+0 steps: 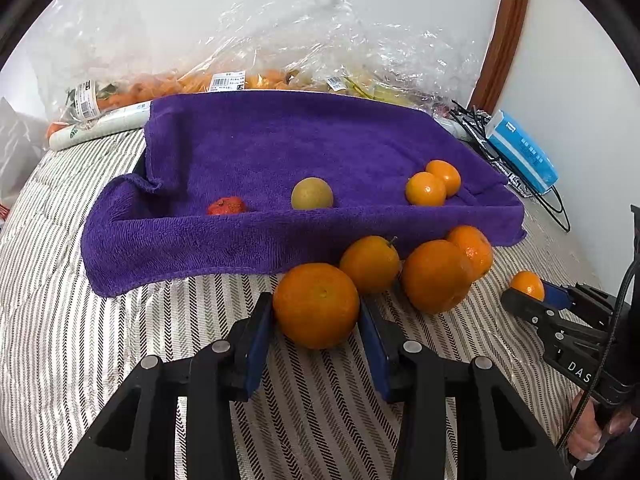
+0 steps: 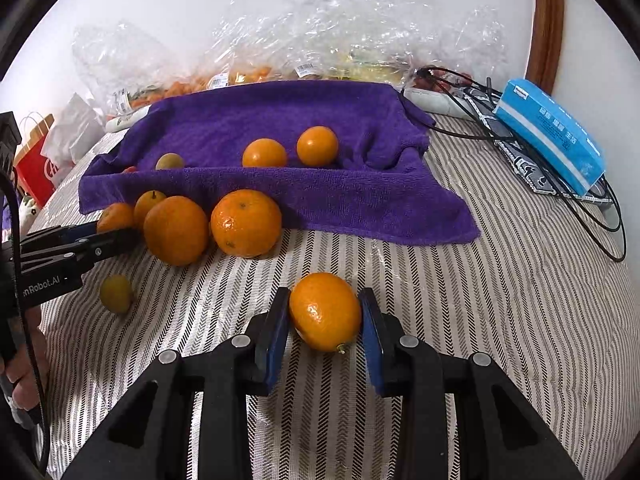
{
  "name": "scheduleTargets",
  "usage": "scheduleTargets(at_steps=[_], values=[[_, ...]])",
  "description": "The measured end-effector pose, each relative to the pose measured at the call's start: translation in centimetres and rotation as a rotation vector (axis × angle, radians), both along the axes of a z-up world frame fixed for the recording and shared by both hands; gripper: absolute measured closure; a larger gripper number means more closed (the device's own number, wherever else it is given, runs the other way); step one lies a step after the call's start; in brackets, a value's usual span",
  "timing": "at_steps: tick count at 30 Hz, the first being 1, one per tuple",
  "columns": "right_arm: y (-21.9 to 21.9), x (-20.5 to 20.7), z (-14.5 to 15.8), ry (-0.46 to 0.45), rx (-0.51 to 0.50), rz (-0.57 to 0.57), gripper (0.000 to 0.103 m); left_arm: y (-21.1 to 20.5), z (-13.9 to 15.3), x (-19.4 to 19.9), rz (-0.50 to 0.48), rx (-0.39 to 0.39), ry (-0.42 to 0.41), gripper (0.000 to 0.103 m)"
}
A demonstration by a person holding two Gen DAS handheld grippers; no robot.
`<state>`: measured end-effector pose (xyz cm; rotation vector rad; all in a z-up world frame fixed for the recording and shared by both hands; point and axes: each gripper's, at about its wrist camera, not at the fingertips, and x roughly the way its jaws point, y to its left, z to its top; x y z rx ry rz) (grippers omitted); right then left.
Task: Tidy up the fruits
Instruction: 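Grasp a large orange with the left tool while the right tool holds its orange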
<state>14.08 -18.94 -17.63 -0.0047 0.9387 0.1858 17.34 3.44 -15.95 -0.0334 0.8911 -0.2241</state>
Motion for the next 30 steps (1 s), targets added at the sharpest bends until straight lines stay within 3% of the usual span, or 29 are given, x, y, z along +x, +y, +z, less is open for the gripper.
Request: scheduleTargets(at_steps=[14,24,30], values=[[-0.1,0.0,0.0,-0.001,0.001,-0.01,0.069,0.1,0.2,-0.4,0.008,-0.003,-0.014,0.064],[-1.5,-0.7,0.9,-0.057,0.094,-0.039,0.069,0.1,1.8,-2.4,0.011,-0.011,-0.132,0.064],[-1.6,-1.1,1.4,-0.087,0.089,-0.062,0.069,0.3,2.2,-2.7,0.025,-0.02,-0.158,0.064]])
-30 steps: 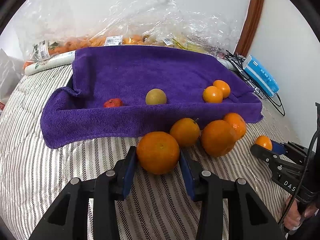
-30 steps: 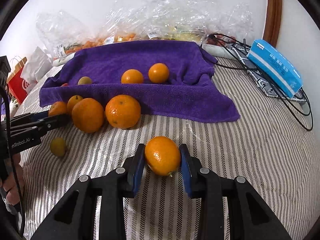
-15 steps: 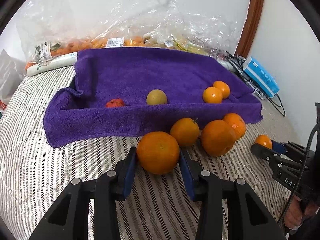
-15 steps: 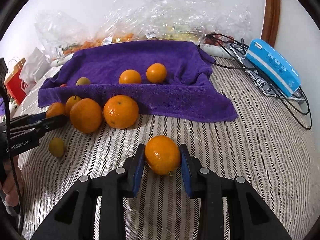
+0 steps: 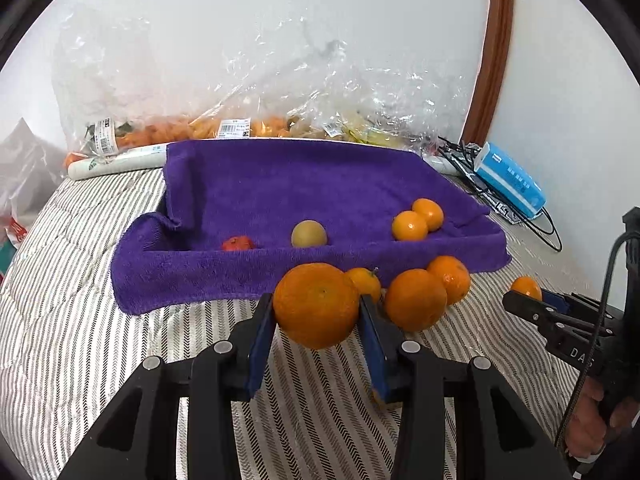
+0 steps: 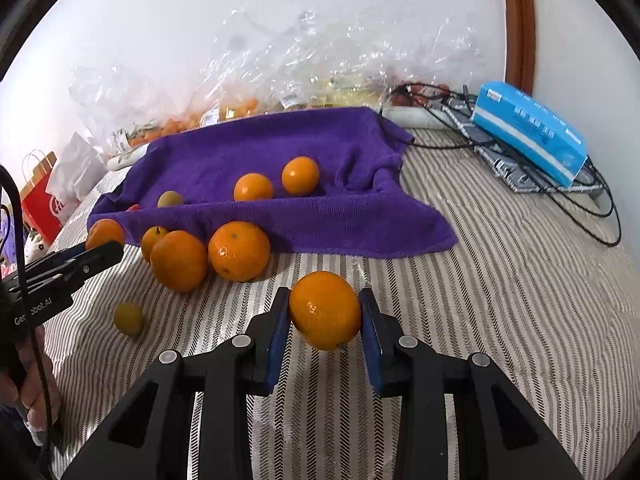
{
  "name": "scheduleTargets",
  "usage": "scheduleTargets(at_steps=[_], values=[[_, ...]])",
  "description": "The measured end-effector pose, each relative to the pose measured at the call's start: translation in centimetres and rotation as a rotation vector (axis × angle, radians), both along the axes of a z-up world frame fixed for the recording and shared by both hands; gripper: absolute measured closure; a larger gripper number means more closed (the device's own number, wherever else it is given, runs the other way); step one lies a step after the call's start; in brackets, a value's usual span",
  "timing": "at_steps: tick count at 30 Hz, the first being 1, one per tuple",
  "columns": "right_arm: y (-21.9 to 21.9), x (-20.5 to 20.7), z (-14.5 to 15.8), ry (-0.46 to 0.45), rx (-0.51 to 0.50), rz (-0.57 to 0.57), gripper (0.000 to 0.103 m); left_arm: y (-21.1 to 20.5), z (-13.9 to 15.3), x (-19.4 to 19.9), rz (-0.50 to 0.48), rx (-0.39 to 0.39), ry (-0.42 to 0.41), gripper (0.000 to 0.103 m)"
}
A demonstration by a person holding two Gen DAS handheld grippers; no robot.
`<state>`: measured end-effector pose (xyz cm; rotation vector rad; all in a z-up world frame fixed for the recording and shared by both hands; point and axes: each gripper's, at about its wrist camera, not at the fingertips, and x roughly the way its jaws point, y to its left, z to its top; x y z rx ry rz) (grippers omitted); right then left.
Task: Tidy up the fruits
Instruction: 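Grasp a large orange with the left tool while the right tool holds its orange, then carry both held oranges up over the purple towel with both tools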
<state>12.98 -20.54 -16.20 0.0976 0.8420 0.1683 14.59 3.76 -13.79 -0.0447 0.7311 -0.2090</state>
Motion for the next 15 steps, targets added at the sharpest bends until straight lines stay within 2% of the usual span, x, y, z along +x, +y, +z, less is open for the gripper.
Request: scheduleTargets(at_steps=[4,8,15], values=[[0.0,-0.5,0.5,-0.033,0.0,-0.003,0.069,0.3,0.3,-0.1,0.004,-0.03,-0.014,0.064],[-0.1,-0.5,1.1,-0.015,0.049,0.022,0.069,0.6,0.5,-0.1,0.014,-0.045,-0.021,0.064],[0.5,0.2,3.6,-0.051,0.081,0.06,0.069,2.1,1.3,0.1,0.062,-0.089,-0.027,0.064]])
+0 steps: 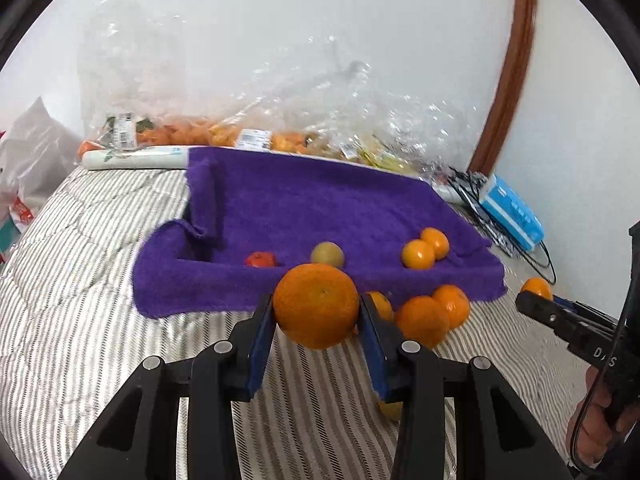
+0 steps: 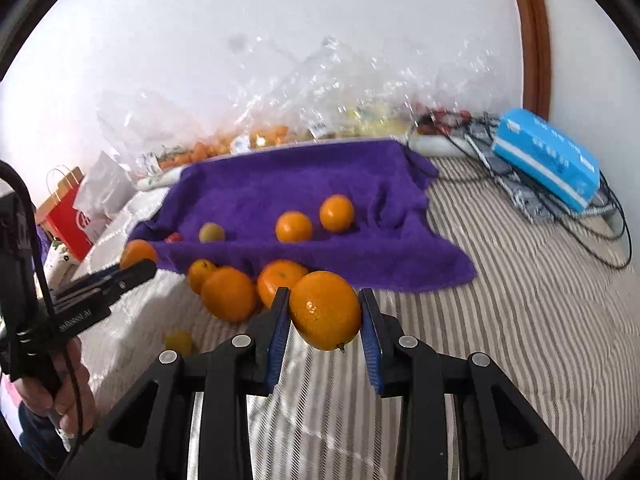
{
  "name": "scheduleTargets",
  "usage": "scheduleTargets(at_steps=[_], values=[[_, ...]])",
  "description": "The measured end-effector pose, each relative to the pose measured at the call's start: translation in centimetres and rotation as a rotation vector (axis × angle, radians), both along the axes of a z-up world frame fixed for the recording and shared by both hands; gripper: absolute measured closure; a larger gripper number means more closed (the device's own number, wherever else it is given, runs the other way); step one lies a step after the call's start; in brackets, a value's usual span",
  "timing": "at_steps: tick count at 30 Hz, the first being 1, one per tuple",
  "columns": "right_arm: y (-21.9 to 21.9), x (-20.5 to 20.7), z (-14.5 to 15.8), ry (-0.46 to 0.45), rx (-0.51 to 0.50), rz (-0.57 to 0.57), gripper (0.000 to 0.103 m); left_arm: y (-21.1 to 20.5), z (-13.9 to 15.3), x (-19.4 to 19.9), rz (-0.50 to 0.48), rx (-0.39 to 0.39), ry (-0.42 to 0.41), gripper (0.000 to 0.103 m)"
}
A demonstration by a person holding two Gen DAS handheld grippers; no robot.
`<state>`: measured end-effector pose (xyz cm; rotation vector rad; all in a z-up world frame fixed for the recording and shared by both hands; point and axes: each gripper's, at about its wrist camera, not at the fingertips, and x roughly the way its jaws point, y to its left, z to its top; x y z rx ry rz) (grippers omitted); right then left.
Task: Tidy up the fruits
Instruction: 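Carry both held oranges up over the purple towel with both tools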
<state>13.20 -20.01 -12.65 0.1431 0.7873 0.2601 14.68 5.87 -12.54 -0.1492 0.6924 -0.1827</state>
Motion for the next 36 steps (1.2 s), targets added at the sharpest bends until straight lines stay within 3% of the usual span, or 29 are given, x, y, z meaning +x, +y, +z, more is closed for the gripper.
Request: scheduleTargets(at_steps=[9,17,31,36], values=[[0.2,3.0,3.1,-0.041,0.005,0.039,0.069,1.1,2.2,0.2,0.017,0.011,0.005,0.064],[-1.3,4.9,5.3,-0.089,0.017,-0.002,0.069,1.5,3.7,1.6,0.025,-0.001,-0.006,0.064],[-0.1,10.0,7.3,-0.157,0.053,0.007,0.069,0.2,5.2,7.7,0.044,0.002,-0.04,0.064],[0.3,11.8,5.7,-0.142,0.051,-0.001,0.069,0.5,3.9,9.8,0.077,-0.009,-0.026,0.064]])
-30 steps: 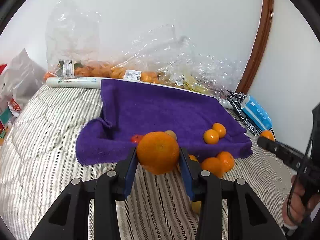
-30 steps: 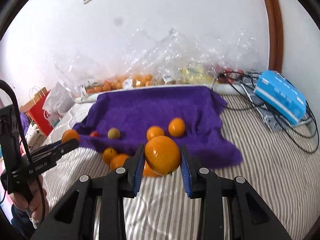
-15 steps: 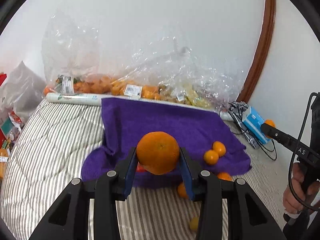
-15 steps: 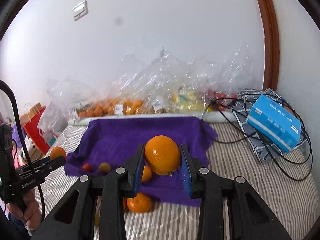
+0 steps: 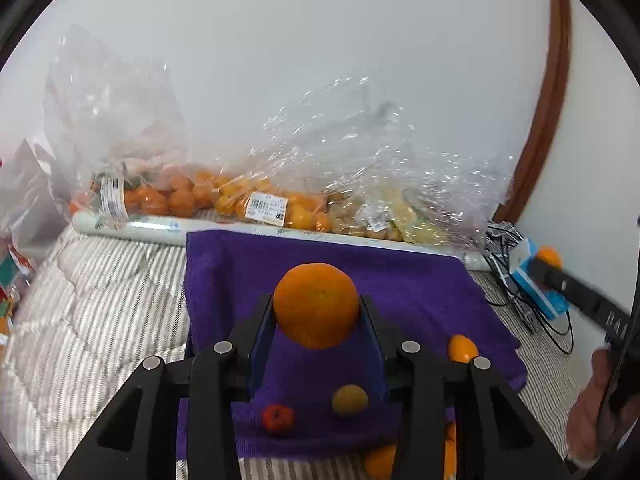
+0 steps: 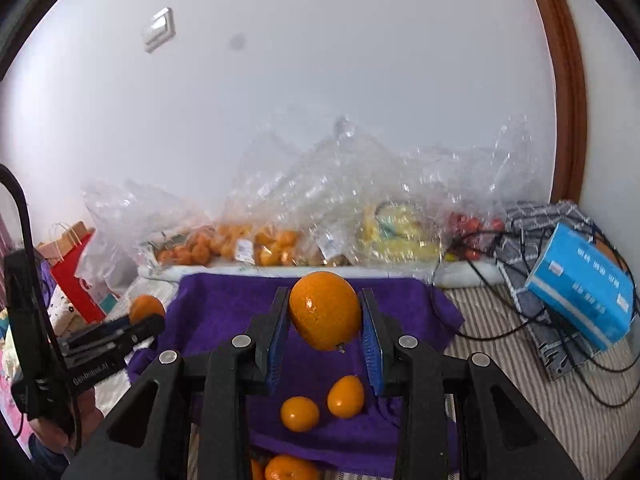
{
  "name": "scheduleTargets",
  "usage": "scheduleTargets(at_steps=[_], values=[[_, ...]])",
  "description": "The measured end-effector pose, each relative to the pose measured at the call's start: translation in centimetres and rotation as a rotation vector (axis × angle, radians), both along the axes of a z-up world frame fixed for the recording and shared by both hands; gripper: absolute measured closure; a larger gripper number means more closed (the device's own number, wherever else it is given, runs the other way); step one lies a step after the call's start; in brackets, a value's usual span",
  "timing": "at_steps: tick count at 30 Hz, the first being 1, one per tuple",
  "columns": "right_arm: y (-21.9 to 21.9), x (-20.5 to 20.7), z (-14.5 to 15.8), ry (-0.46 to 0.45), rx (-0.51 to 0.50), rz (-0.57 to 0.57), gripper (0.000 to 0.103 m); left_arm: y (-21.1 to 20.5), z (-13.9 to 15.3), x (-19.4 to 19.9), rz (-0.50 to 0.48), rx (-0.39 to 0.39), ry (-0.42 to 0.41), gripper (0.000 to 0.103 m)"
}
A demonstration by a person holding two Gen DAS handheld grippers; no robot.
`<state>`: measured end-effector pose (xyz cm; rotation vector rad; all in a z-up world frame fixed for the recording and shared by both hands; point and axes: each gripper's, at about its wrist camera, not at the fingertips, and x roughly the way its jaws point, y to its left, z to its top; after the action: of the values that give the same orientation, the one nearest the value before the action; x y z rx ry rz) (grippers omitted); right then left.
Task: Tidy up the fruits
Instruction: 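Carry both held oranges up over the purple towel with both tools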
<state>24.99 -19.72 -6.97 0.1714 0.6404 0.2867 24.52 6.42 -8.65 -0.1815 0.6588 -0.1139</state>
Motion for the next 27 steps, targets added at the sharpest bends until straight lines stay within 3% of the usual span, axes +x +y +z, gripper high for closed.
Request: scheduleTargets(at_steps=[7,12,22,27], values=[[-0.3,1.5,-3.1,0.07,-0.029,0.003,0.069,0.7,-3.3,0.7,0.034,0.004,0.064,0.064],[-1.2,2.4,-4.7,0.112,0.018,-0.017,0.069,0.2,-3.7,0.6,0.019,0.026,0.057,0.064],[-1.1,3.1,-7.4,0.149,0.0,-0.045,0.069,-0.2,-5.0,1.2,0.006,0.038,0.089,0.064],[-0.4,3.4,-8.4,0.174,-0.012,-0.031,0.069,0.0,-5.0,1.2,0.001,0.009,0.097,0.064]])
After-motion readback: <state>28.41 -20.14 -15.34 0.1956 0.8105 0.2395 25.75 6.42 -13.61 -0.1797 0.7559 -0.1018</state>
